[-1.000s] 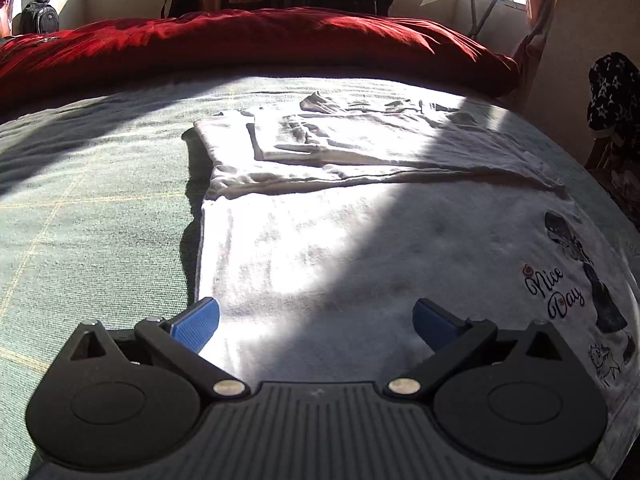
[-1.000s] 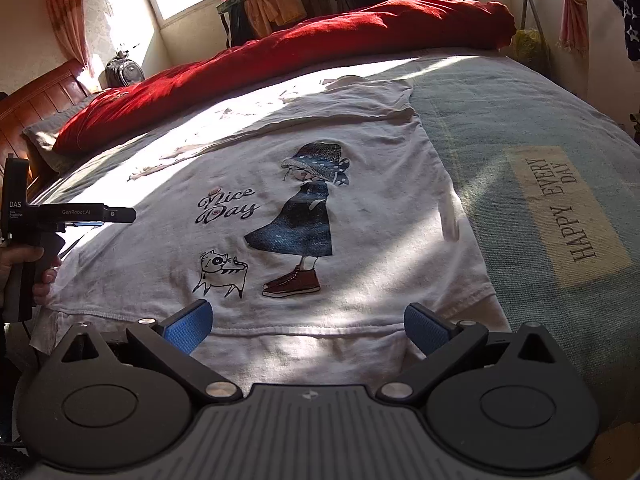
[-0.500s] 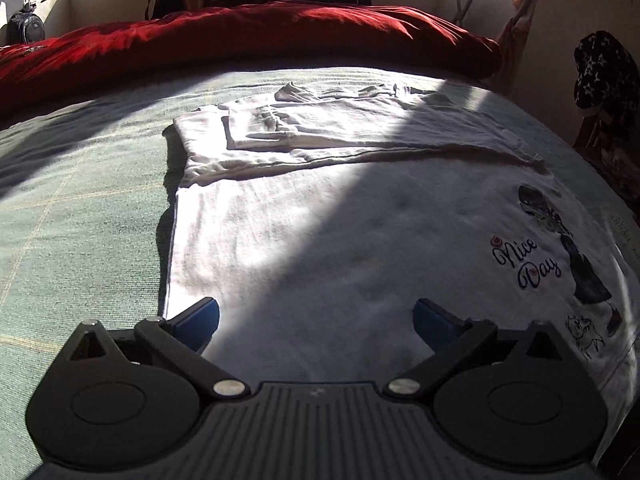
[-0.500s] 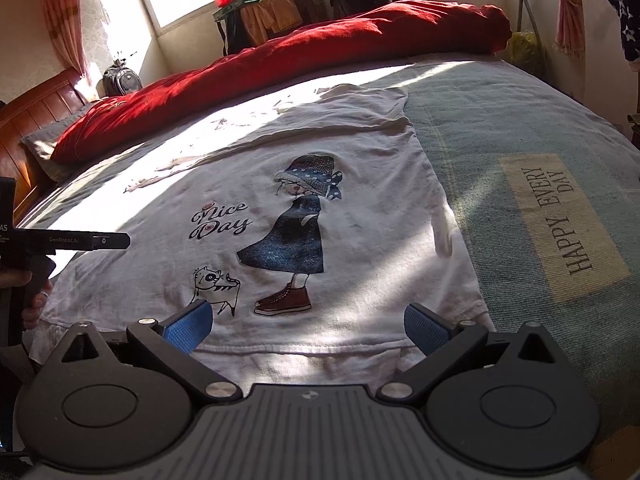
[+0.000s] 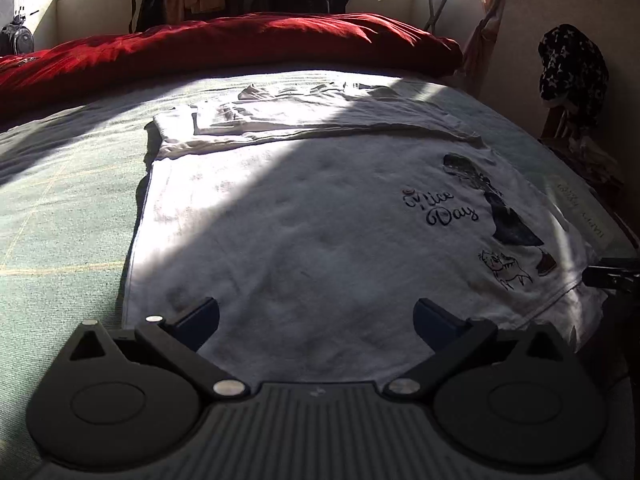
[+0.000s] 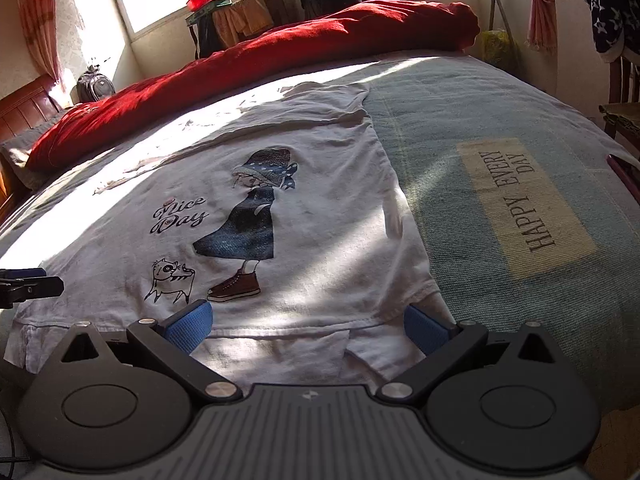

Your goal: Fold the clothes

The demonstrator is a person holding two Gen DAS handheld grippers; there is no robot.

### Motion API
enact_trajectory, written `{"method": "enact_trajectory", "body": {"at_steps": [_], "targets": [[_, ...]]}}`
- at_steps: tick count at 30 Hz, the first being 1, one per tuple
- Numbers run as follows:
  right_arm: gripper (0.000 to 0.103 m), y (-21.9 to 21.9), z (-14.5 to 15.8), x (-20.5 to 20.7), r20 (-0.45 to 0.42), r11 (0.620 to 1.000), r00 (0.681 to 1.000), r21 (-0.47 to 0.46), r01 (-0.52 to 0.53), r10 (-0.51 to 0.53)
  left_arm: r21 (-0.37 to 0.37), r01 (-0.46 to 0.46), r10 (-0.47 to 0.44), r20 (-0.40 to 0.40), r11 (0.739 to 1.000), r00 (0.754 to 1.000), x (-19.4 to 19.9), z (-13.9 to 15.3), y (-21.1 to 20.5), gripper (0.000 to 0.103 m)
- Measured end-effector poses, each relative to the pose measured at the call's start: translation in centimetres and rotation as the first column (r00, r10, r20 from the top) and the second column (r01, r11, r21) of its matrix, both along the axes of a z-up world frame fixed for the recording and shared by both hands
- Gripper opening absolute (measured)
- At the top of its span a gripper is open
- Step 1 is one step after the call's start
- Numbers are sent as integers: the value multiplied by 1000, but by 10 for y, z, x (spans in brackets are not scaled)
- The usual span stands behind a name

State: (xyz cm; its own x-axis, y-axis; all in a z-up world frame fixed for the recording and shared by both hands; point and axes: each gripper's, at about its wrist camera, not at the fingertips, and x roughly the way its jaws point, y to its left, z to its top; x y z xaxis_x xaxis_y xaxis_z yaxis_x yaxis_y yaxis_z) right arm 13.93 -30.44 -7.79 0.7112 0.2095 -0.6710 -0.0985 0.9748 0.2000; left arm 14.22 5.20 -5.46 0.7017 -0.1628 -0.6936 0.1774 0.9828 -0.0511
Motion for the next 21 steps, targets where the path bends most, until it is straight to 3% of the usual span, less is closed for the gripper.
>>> {"method": "enact_trajectory", "body": {"at_steps": [2,6,8,11,15,18,21], "targets": [[103,-3,4,-6,17,998,1000,-65,22,-21,49,19,-20,27,999,999,-6,4,-4,102],[103,-14,15,-18,60,999,998,-42,2,1,103,91,-97,56,990,994,-18,7,-21,102],[103,-9,20,-20,73,995,997,-96,-25,32,166,174,-185,54,971,981,-26,6,-38,102],[103,10,25,-23,89,965,989,-247,-91,116,315,291,-324,54,903,945,-41,3,-65,102],[103,39,29,-35,114,880,957,-432,-196,268,491,382,-466,56,783,883,-67,-2,-95,102],[103,51,31,-39,110,855,942,-463,-233,316,554,414,-520,40,722,853,-77,-8,-109,102],[103,56,33,-44,113,860,936,-444,-251,332,575,438,-552,27,691,834,-78,-17,-120,102]]}}
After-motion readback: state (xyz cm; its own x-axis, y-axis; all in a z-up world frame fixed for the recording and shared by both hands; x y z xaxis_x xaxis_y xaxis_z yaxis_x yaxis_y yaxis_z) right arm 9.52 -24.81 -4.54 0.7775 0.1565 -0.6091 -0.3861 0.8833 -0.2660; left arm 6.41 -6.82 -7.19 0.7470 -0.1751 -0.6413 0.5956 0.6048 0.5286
